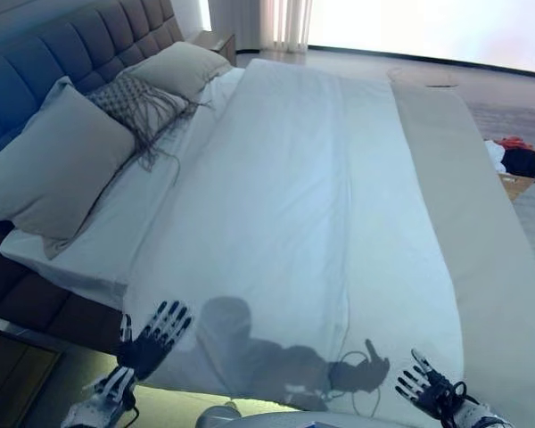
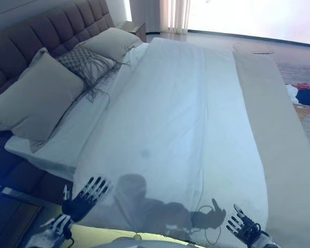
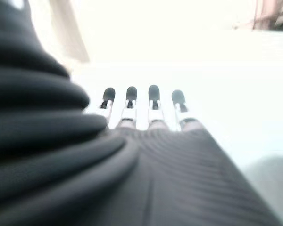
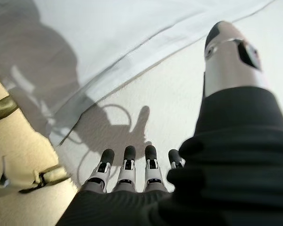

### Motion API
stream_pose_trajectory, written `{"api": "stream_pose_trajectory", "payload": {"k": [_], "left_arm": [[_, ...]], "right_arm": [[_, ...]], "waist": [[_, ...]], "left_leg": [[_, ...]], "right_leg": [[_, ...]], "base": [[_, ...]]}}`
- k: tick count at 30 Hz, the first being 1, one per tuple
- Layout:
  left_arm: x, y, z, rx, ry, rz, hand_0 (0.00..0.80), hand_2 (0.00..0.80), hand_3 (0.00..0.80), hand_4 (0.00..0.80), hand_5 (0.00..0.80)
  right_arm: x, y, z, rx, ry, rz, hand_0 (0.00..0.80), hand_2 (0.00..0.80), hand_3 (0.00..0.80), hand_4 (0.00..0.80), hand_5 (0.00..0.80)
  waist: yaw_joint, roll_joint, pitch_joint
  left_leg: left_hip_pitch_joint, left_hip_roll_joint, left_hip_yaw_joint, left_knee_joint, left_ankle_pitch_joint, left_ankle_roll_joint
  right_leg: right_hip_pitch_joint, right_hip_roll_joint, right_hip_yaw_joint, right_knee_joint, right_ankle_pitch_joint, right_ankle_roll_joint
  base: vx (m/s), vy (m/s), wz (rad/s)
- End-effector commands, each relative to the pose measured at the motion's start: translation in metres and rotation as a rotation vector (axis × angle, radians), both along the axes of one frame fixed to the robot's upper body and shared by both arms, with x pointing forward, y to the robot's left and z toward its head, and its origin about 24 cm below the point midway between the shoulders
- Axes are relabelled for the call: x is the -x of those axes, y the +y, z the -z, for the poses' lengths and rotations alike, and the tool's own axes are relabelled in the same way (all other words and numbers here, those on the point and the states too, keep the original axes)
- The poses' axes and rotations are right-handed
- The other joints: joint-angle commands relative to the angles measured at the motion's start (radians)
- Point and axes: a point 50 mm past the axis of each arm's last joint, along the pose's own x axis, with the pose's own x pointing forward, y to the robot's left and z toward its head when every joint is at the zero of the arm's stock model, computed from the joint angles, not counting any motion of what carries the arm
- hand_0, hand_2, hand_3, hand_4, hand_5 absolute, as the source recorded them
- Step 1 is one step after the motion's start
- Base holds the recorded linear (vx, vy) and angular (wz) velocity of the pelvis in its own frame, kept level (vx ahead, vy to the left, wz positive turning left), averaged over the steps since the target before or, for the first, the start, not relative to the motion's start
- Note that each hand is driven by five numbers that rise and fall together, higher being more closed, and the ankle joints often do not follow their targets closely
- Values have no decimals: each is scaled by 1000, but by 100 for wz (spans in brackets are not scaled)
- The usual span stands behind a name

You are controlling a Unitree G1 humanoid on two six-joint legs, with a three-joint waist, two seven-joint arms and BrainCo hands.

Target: Make the bed neatly

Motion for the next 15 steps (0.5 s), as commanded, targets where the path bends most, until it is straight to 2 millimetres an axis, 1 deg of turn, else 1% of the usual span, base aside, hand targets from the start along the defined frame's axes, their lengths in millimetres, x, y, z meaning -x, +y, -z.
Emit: {"api": "stream_pose_trajectory", "payload": {"k": [1, 5, 10, 12, 15], "left_arm": [[-40, 10, -31, -12, -180, -43, 0, 0, 0, 0, 0], [-54, 18, -42, -48, -182, -118, 0, 0, 0, 0, 0], [-59, 26, -40, -93, -154, -229, 0, 0, 0, 0, 0], [-65, 27, -43, -96, -167, -272, 0, 0, 0, 0, 0], [-87, 31, -60, -103, -218, -345, 0, 0, 0, 0, 0]], "right_arm": [[-21, -10, -11, 37, -31, -39, 0, 0, 0, 0, 0], [-14, -11, -9, 47, 1, -63, 0, 0, 0, 0, 0], [-6, -13, -8, 59, 16, -77, 0, 0, 0, 0, 0], [-11, -15, -10, 73, 0, -80, 0, 0, 0, 0, 0], [-35, -15, -18, 101, -70, -83, 0, 0, 0, 0, 0]], "waist": [[-4, 1, 5], [-32, -2, 0], [-53, -11, 21], [-59, -15, 51], [-63, -23, 139]], "left_leg": [[26, 18, 37, -1, -68, -13], [41, 19, 58, -1, -72, -10], [43, 17, 75, 21, -74, -4], [2, 20, 81, 103, -93, -2], [-129, 38, 69, 273, -129, 0]], "right_leg": [[20, -57, -4, 0, 4, 66], [19, -56, 17, 0, 2, 68], [11, -56, 42, 15, -4, 67], [-22, -61, 59, 67, -21, 60], [-131, -73, 82, 198, -51, 47]], "base": [[89, 88, -10], [91, 93, -12], [53, 74, -18], [-87, 66, -17], [-290, 44, -12]]}}
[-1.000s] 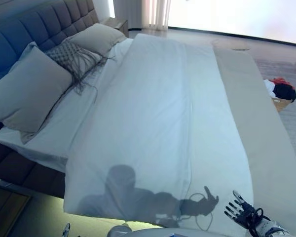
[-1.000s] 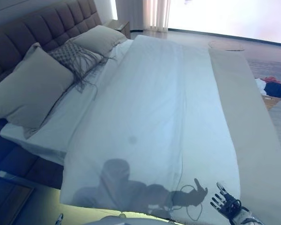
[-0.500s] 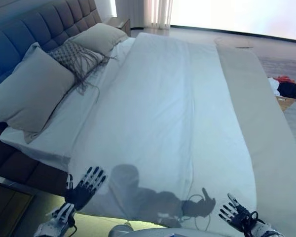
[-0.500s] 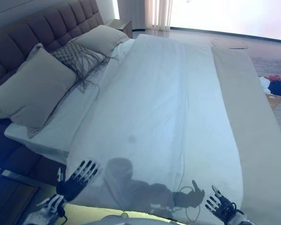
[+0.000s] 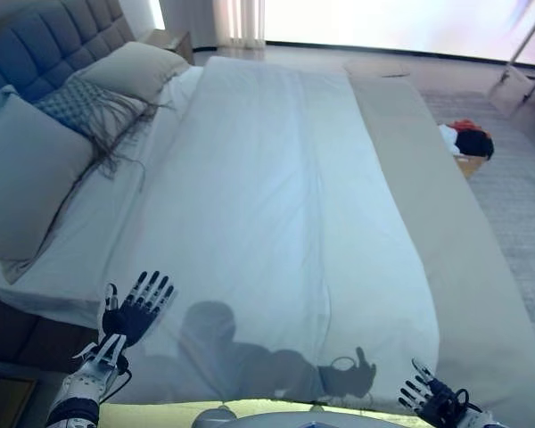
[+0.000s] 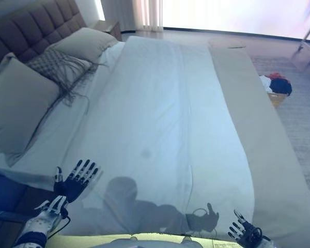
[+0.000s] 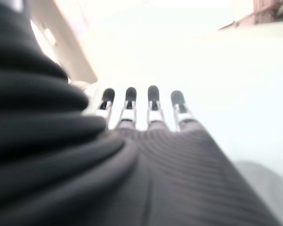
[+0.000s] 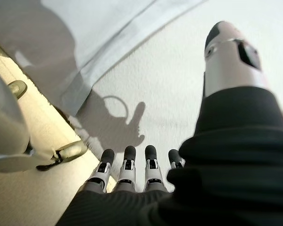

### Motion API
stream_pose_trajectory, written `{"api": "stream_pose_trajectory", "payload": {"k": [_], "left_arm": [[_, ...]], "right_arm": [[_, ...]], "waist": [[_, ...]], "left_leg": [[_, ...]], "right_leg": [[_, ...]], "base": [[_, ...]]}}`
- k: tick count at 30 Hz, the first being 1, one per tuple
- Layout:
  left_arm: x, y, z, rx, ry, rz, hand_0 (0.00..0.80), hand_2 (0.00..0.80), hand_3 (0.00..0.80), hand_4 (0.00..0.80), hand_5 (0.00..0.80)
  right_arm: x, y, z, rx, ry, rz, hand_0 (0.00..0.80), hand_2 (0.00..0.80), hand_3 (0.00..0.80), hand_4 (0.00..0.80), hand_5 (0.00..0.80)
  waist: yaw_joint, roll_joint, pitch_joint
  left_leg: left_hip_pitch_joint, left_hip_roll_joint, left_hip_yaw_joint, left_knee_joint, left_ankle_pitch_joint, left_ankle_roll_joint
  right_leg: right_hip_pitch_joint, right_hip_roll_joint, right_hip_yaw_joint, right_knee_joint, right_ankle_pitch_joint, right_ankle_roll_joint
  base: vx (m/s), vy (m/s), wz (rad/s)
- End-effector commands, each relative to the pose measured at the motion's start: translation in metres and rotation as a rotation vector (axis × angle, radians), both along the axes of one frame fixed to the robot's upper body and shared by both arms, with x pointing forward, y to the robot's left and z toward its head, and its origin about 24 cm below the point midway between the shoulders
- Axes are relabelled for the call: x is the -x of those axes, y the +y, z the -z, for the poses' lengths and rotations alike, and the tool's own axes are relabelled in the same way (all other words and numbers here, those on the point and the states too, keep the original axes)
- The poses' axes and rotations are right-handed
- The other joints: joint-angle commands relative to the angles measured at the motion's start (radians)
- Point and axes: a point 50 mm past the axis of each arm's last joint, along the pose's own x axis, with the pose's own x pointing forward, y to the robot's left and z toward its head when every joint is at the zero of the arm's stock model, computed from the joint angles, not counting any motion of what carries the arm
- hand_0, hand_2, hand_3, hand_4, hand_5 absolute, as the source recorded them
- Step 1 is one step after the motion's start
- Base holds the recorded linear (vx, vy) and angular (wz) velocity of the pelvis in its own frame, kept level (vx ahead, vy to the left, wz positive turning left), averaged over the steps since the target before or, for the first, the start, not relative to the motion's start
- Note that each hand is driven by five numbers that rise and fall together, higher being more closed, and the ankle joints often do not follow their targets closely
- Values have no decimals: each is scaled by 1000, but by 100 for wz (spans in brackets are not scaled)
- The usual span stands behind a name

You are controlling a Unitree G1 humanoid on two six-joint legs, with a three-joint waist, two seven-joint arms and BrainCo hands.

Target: Make the bed neatly

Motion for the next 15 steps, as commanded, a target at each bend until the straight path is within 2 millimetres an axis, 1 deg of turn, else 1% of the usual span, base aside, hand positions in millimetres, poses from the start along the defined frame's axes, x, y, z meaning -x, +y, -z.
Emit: {"api": "stream_pose_trajectory", "payload": {"k": [1, 2, 4, 5, 7, 8, 11, 15], "left_arm": [[-50, 13, -41, -5, -174, -143, 0, 0, 0, 0, 0], [-57, 18, -49, -5, -190, -178, 0, 0, 0, 0, 0], [-66, 25, -59, 1, -209, -243, 0, 0, 0, 0, 0], [-70, 29, -65, 3, -215, -282, 0, 0, 0, 0, 0], [-75, 38, -74, -5, -217, -340, 0, 0, 0, 0, 0], [-77, 41, -77, -5, -218, -371, 0, 0, 0, 0, 0], [-79, 52, -88, 15, -232, -451, 0, 0, 0, 0, 0], [-78, 58, -91, 21, -225, -504, 0, 0, 0, 0, 0]], "right_arm": [[-50, -14, -22, 80, -136, -41, 0, 0, 0, 0, 0], [-59, -13, -26, 83, -166, -46, 0, 0, 0, 0, 0], [-71, -11, -30, 87, -203, -60, 0, 0, 0, 0, 0], [-77, -10, -33, 89, -223, -72, 0, 0, 0, 0, 0], [-86, -11, -38, 96, -252, -85, 0, 0, 0, 0, 0], [-89, -14, -42, 100, -264, -87, 0, 0, 0, 0, 0], [-90, -22, -48, 108, -283, -79, 0, 0, 0, 0, 0], [-96, -36, -60, 133, -325, -67, 0, 0, 0, 0, 0]], "waist": [[-12, -7, 106], [-18, -8, 135], [-27, -13, 174], [-33, -19, 193], [-42, -33, 222], [-45, -39, 234], [-50, -57, 257], [-45, -61, 283]], "left_leg": [[-148, 33, -1, 270, -124, 3], [-190, 41, -2, 313, -132, 6], [-264, 53, -4, 405, -162, 13], [-304, 58, -6, 447, -174, 16], [-373, 66, -11, 511, -191, 21], [-411, 69, -18, 538, -198, 25], [-500, 74, -33, 607, -219, 35], [-602, 79, -56, 687, -245, 43]], "right_leg": [[-101, -83, 10, 183, -63, 50], [-140, -84, 20, 216, -66, 48], [-211, -89, 39, 284, -77, 49], [-253, -92, 50, 318, -80, 50], [-324, -97, 57, 376, -85, 50], [-369, -100, 60, 412, -89, 50], [-467, -113, 67, 497, -104, 47], [-576, -121, 72, 599, -128, 39]], "base": [[-360, 35, -8], [-337, 36, -14], [-240, 56, -20], [-198, 62, -19], [-207, 66, -15], [-197, 66, -13], [-165, 60, -2], [-149, 68, -7]]}}
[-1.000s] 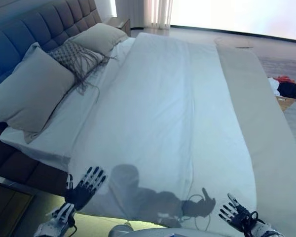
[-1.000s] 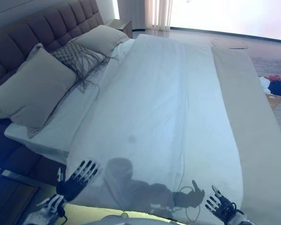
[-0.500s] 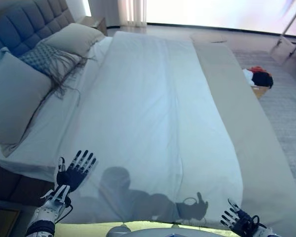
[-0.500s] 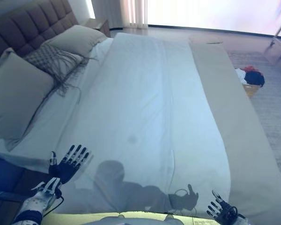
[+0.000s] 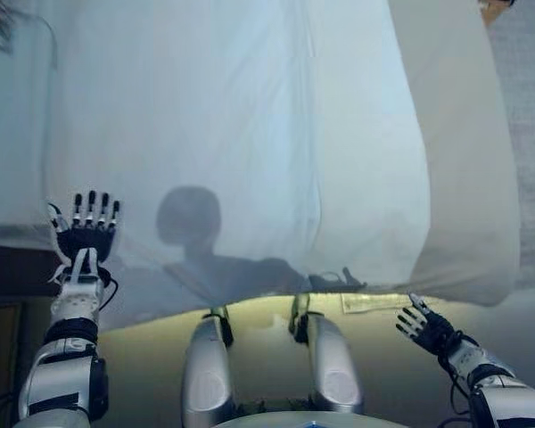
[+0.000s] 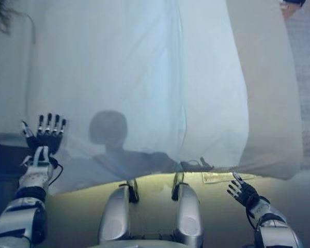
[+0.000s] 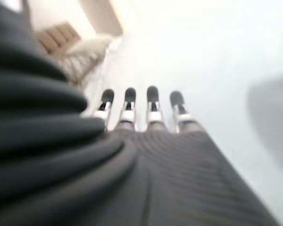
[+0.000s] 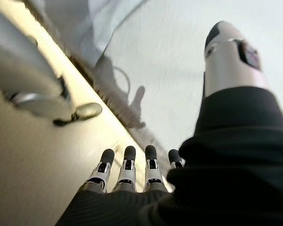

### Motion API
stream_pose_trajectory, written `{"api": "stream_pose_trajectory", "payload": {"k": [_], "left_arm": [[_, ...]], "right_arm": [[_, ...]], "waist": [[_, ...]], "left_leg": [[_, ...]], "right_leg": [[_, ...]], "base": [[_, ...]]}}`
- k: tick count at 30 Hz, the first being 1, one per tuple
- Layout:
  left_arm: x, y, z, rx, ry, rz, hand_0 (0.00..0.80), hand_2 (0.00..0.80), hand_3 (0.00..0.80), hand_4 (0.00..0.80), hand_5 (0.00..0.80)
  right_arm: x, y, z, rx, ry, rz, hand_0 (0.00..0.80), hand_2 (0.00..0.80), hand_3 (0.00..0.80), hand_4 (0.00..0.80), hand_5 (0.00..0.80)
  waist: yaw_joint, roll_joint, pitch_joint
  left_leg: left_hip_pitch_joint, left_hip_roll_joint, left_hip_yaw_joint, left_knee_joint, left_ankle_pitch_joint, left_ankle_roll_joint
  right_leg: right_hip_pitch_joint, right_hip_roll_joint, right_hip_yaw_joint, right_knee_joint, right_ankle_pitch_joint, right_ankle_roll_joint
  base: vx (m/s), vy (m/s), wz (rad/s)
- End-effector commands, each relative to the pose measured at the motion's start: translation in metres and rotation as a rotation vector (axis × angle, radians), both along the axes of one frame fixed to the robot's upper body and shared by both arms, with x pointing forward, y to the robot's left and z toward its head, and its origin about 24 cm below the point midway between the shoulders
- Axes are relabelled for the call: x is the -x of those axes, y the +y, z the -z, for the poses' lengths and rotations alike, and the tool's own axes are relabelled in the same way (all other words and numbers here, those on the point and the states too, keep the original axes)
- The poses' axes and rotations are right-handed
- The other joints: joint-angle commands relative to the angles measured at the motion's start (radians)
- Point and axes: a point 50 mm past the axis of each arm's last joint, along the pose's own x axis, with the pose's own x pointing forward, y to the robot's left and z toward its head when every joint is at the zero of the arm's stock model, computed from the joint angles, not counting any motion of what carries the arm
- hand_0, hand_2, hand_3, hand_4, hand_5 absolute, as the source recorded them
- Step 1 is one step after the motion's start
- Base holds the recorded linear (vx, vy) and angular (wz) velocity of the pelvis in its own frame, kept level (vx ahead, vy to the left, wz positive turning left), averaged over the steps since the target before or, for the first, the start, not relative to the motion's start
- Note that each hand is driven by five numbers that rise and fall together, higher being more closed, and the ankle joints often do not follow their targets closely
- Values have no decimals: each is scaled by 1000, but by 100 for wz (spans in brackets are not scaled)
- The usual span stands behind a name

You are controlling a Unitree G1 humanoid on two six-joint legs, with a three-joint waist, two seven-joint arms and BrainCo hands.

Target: Make the bed neatly

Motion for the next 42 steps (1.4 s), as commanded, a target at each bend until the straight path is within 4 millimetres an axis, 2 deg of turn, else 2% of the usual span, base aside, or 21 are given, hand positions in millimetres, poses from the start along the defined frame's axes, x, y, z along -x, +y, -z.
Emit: {"api": "stream_pose_trajectory", "payload": {"k": [1, 4, 5, 11, 18, 26, 29, 34, 42], "left_arm": [[7, 15, -3, 29, -14, -112, 0, 0, 0, 0, 0], [8, 23, -7, 47, -1, -156, 0, 0, 0, 0, 0], [9, 26, -7, 54, 5, -170, 0, 0, 0, 0, 0], [15, 35, -9, 87, 20, -204, 0, 0, 0, 0, 0], [20, 40, -10, 105, 38, -219, 0, 0, 0, 0, 0], [46, 60, -1, 124, 84, -259, 0, 0, 0, 0, 0], [54, 61, 5, 132, 98, -244, 0, 0, 0, 0, 0], [66, 61, 18, 162, 116, -246, 0, 0, 0, 0, 0], [80, 60, 31, 189, 147, -243, 0, 0, 0, 0, 0]], "right_arm": [[-1, -22, -16, 45, -43, 14, 0, 0, 0, 0, 0], [-4, -34, -27, 69, -59, 16, 0, 0, 0, 0, 0], [-5, -37, -30, 75, -64, 17, 0, 0, 0, 0, 0], [-17, -52, -52, 116, -126, 26, 0, 0, 0, 0, 0], [-23, -59, -65, 124, -170, 34, 0, 0, 0, 0, 0], [-23, -72, -80, 153, -219, 88, 0, 0, 0, 0, 0], [-26, -75, -86, 167, -239, 96, 0, 0, 0, 0, 0], [-26, -77, -89, 172, -245, 107, 0, 0, 0, 0, 0], [-23, -75, -85, 159, -254, 127, 0, 0, 0, 0, 0]], "waist": [[11, -11, -19], [17, -13, -9], [21, -11, -10], [48, -14, 8], [76, -18, 27], [92, -10, 42], [98, -1, 45], [109, 6, 43], [117, -2, 43]], "left_leg": [[-35, -2, -46, 20, -20, -16], [-96, 10, -57, 71, -35, -23], [-102, 12, -71, 87, -62, -32], [-199, 20, -112, 187, -92, -39], [-277, 26, -141, 250, -97, -40], [-333, 23, -158, 293, -93, -43], [-358, 18, -162, 312, -94, -42], [-395, 13, -166, 343, -99, -41], [-436, 15, -183, 382, -105, -42]], "right_leg": [[-39, -52, 13, 72, -16, 66], [-95, -55, 10, 138, -44, 54], [-102, -52, 15, 164, -73, 60], [-186, -52, 7, 285, -126, 36], [-252, -63, -13, 376, -155, 23], [-301, -72, -29, 436, -176, 14], [-326, -75, -27, 458, -184, 10], [-361, -82, -27, 495, -199, 4], [-393, -84, -27, 530, -208, 0]], "base": [[-121, 75, -1], [-96, 62, 1], [-19, 39, 2], [-102, 8, 7], [-114, -28, 10], [-89, -12, 9], [-81, 24, 2], [-68, 23, 3], [-20, -38, 3]]}}
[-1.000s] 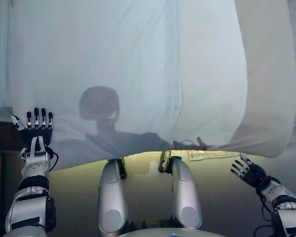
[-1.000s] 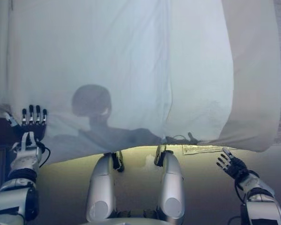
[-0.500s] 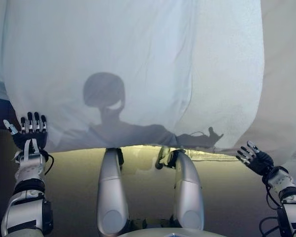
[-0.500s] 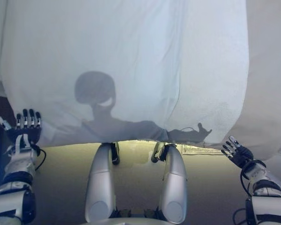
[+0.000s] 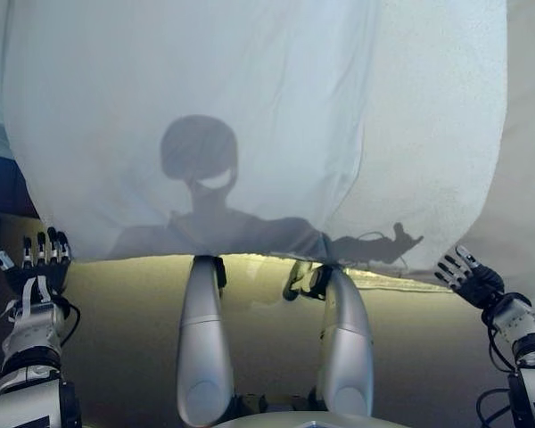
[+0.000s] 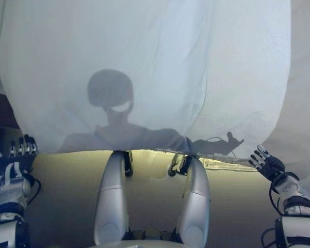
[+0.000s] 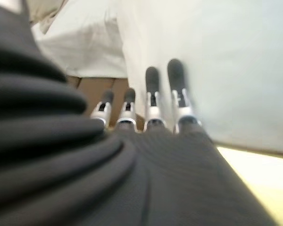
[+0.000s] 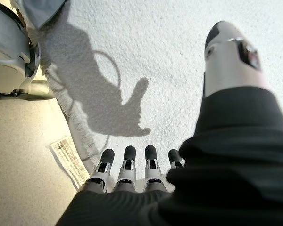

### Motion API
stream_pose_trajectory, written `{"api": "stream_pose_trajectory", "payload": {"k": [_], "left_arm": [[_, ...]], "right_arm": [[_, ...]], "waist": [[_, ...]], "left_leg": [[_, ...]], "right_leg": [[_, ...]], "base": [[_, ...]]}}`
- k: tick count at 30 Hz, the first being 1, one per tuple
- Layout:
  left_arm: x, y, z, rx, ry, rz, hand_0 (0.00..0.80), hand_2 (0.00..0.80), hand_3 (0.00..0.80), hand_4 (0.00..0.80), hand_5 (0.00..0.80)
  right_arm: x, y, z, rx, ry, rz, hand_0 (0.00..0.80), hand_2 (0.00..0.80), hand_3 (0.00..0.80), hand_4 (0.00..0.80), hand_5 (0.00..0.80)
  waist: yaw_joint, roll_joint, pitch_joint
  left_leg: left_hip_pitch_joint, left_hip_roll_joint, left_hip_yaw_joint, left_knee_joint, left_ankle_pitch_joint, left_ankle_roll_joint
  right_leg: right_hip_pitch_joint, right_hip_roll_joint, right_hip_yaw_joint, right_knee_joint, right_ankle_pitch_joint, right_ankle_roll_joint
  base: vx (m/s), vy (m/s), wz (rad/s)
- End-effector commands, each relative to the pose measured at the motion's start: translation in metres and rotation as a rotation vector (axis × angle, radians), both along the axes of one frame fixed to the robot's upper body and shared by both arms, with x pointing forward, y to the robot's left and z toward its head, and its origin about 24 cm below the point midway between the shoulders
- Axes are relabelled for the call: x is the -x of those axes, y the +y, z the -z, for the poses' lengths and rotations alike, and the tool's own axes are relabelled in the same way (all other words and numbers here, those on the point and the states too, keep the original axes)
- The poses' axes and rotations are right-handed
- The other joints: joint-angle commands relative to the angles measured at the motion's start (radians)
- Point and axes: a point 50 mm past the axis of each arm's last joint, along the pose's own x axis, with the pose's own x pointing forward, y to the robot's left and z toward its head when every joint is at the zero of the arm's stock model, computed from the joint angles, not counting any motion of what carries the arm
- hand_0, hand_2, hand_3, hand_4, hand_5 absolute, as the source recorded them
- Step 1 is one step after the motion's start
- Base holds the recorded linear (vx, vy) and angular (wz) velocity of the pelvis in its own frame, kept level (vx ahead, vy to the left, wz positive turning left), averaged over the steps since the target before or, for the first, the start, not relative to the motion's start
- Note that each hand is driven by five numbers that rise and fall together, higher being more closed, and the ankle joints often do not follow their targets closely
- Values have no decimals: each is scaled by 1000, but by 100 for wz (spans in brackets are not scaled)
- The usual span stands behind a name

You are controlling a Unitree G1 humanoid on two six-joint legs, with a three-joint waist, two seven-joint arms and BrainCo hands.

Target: Make the bed neatly

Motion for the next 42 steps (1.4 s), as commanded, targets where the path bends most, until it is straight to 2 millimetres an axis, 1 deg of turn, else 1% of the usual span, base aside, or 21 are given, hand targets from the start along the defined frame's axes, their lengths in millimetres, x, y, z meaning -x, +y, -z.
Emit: {"api": "stream_pose_trajectory", "payload": {"k": [1, 5, 9, 13, 15, 18, 19, 21, 24, 26, 28, 31, 34, 35, 36, 38, 40, 42], "left_arm": [[20, 9, 10, 16, 12, -53, 0, 0, 0, 0, 0], [26, 6, 16, 10, 34, -39, 0, 0, 0, 0, 0], [40, 3, 30, 14, 73, -15, 0, 0, 0, 0, 0], [48, -4, 43, 15, 127, 31, 0, 0, 0, 0, 0], [52, -9, 48, 20, 147, 55, 0, 0, 0, 0, 0], [55, -16, 57, 12, 180, 95, 0, 0, 0, 0, 0], [57, -18, 60, 12, 190, 103, 0, 0, 0, 0, 0], [61, -21, 64, 3, 210, 132, 0, 0, 0, 0, 0], [67, -26, 73, -30, 299, 190, 0, 0, 0, 0, 0], [74, -28, 81, -84, 390, 227, 0, 0, 0, 0, 0], [79, -33, 87, -109, 445, 256, 0, 0, 0, 0, 0], [82, -46, 99, -152, 521, 318, 0, 0, 0, 0, 0], [86, -62, 114, -386, 744, 474, 0, 0, 0, 0, 0], [86, -68, 119, -510, 836, 568, 0, 0, 0, 0, 0], [87, -74, 124, -600, 896, 630, 0, 0, 0, 0, 0], [92, -93, 136, -683, 968, 774, 0, 0, 0, 0, 0], [99, -107, 145, -676, 1007, 829, 0, 0, 0, 0, 0], [105, -123, 155, -615, 1043, 868, 0, 0, 0, 0, 0]], "right_arm": [[21, -23, -4, 12, -7, 104, 0, 0, 0, 0, 0], [14, -11, 0, -22, -26, 88, 0, 0, 0, 0, 0], [15, -2, 9, -47, -17, 80, 0, 0, 0, 0, 0], [21, 6, 23, -73, 6, 84, 0, 0, 0, 0, 0], [30, 9, 33, -85, 31, 90, 0, 0, 0, 0, 0], [47, 13, 50, -92, 89, 91, 0, 0, 0, 0, 0], [57, 14, 57, -99, 109, 97, 0, 0, 0, 0, 0], [71, 20, 71, -126, 148, 94, 0, 0, 0, 0, 0], [92, 33, 90, -163, 219, 76, 0, 0, 0, 0, 0], [104, 42, 100, -146, 291, 8, 0, 0, 0, 0, 0], [113, 51, 109, -121, 375, -75, 0, 0, 0, 0, 0], [125, 67, 121, -126, 459, -156, 0, 0, 0, 0, 0], [132, 88, 133, -176, 469, -154, 0, 0, 0, 0, 0], [136, 95, 137, -200, 470, -148, 0, 0, 0, 0, 0], [139, 100, 140, -225, 469, -136, 0, 0, 0, 0, 0], [147, 110, 145, -270, 475, -114, 0, 0, 0, 0, 0], [152, 117, 149, -319, 475, -48, 0, 0, 0, 0, 0], [155, 123, 153, -341, 491, 26, 0, 0, 0, 0, 0]], "waist": [[12, 4, -9], [14, -1, -12], [4, 9, -28], [-11, 21, -57], [-18, 31, -79], [-20, 40, -107], [-20, 44, -122], [-19, 46, -151], [-22, 52, -210], [-25, 59, -251], [-29, 68, -286], [-35, 79, -340], [-44, 85, -381], [-50, 89, -392], [-56, 93, -400], [-69, 104, -420], [-75, 115, -433], [-79, 119, -443]], "left_leg": [[7, -18, -18, -42, 10, -3], [30, -17, -13, -47, 8, -7], [111, -18, 18, -94, 15, -21], [212, -19, 52, -185, 39, -37], [276, -25, 72, -257, 64, -47], [374, -41, 95, -367, 100, -53], [407, -49, 109, -421, 142, -49], [490, -63, 112, -511, 170, -49], [614, -75, 128, -649, 217, -52], [682, -86, 133, -725, 238, -55], [746, -96, 137, -799, 260, -53], [831, -110, 139, -902, 290, -49], [891, -116, 136, -996, 319, -41], [908, -117, 133, -1029, 332, -41], [924, -117, 135, -1058, 344, -41], [949, -115, 148, -1104, 359, -42], [975, -115, 157, -1142, 367, -44], [985, -119, 150, -1154, 361, -42]], "right_leg": [[29, -20, 18, -16, 39, 83], [55, -19, 11, -27, 42, 89], [132, -23, 2, -82, 54, 103], [222, -31, 3, -172, 76, 116], [279, -36, 2, -235, 92, 125], [371, -41, -7, -332, 117, 137], [408, -44, -24, -386, 147, 129], [494, -38, -37, -478, 166, 136], [626, -19, -65, -621, 197, 149], [704, 4, -76, -712, 215, 152], [772, 17, -85, -786, 232, 154], [855, 38, -90, -878, 262, 157], [903, 56, -81, -952, 300, 162], [916, 62, -76, -980, 315, 164], [929, 67, -74, -1005, 329, 167], [948, 74, -80, -1047, 350, 172], [967, 78, -90, -1082, 365, 177], [979, 84, -91, -1104, 369, 175]], "base": [[-5, -101, 8], [24, -99, 12], [75, -41, 1], [125, -36, 1], [150, -48, 7], [146, -62, 6], [147, -83, 7], [208, -126, 13], [236, -151, 7], [226, -130, -4], [213, -109, -2], [197, -86, 4], [141, -79, 6], [82, -55, 14], [70, -36, 10], [67, -11, -2], [65, -5, -8], [43, -6, -17]]}}
